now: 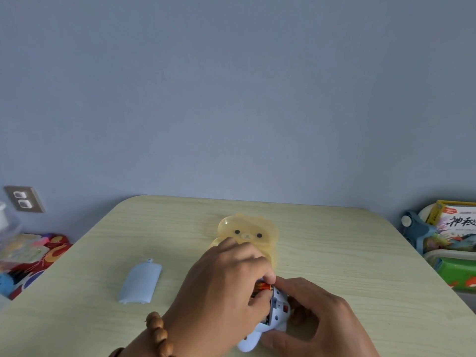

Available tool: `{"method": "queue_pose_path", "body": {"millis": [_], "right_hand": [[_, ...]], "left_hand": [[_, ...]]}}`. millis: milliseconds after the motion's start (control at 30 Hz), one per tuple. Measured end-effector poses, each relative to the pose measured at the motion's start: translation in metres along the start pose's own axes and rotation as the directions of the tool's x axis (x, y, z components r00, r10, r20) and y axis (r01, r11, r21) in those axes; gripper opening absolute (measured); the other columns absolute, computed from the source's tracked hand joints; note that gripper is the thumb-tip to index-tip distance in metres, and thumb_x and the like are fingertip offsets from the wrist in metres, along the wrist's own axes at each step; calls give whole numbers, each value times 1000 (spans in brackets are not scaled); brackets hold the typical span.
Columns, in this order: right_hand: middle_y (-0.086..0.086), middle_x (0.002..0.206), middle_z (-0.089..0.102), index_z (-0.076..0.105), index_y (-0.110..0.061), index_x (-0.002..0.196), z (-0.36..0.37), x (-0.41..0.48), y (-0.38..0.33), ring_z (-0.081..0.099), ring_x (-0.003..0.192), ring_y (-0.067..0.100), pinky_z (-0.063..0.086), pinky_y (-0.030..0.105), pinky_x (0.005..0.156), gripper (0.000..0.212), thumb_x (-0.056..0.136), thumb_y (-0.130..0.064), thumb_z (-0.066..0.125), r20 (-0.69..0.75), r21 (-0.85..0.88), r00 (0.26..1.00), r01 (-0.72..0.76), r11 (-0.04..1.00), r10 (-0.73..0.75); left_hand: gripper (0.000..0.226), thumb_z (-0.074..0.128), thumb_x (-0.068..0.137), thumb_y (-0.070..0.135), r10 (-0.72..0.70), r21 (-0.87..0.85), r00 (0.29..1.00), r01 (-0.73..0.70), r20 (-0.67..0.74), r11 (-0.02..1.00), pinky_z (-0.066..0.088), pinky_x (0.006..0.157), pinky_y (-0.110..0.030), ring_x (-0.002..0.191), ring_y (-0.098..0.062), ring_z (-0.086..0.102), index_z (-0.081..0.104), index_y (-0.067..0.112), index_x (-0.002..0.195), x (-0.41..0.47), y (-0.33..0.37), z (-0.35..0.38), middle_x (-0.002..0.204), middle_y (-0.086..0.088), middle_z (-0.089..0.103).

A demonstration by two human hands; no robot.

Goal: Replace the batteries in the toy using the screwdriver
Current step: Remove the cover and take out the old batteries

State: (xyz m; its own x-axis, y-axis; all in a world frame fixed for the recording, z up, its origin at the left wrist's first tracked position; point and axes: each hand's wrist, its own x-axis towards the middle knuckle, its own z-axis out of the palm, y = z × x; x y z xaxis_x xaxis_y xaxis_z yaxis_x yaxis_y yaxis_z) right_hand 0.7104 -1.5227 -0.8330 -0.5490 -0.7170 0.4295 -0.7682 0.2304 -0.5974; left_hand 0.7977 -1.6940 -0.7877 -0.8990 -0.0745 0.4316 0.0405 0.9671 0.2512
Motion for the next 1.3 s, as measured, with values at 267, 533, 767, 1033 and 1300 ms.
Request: {"method": "queue_pose_path", "body": {"millis": [267,533,767,1033,1300], "right_hand": [[-17,100,72,69,-48,116,1,-1,-2,68,75,5,58,21,67,59,61,-50,90,-3,61,999,-43,997,43],[-19,96,72,65,-57,113,0,-1,-6,70,80,5,57,18,67,58,60,-53,88,-18,54,998,-52,997,53],[-17,99,72,64,-58,114,-2,0,-10,71,84,5,55,13,68,57,64,-46,89,19,57,998,-60,997,59],[-19,100,72,64,-60,111,-1,-1,-7,71,83,5,58,19,68,56,63,-49,90,-3,61,999,-50,997,50],[-14,101,72,65,-53,118,1,-2,-4,72,85,9,60,29,72,61,62,-47,91,7,70,997,-73,995,72]], "left_hand": [[9,77,85,24,-206,-493,972,126,-111,861,56,66,-18,74,-6,72,72,30,91,6,-2,-16,83,17,76],[26,78,84,9,-435,-809,874,412,219,420,62,77,-31,87,-33,78,76,18,109,26,-53,-36,107,-8,77],[48,90,73,27,-349,-435,916,402,199,806,54,95,-25,94,3,72,70,37,116,30,-89,-35,98,11,79],[44,87,71,43,-250,-89,902,297,351,951,45,88,-17,101,17,53,69,48,111,44,-104,-25,118,24,65],[33,86,76,36,-191,-177,895,281,403,943,56,92,-30,101,0,65,73,44,105,44,-116,-14,118,27,64]]}}
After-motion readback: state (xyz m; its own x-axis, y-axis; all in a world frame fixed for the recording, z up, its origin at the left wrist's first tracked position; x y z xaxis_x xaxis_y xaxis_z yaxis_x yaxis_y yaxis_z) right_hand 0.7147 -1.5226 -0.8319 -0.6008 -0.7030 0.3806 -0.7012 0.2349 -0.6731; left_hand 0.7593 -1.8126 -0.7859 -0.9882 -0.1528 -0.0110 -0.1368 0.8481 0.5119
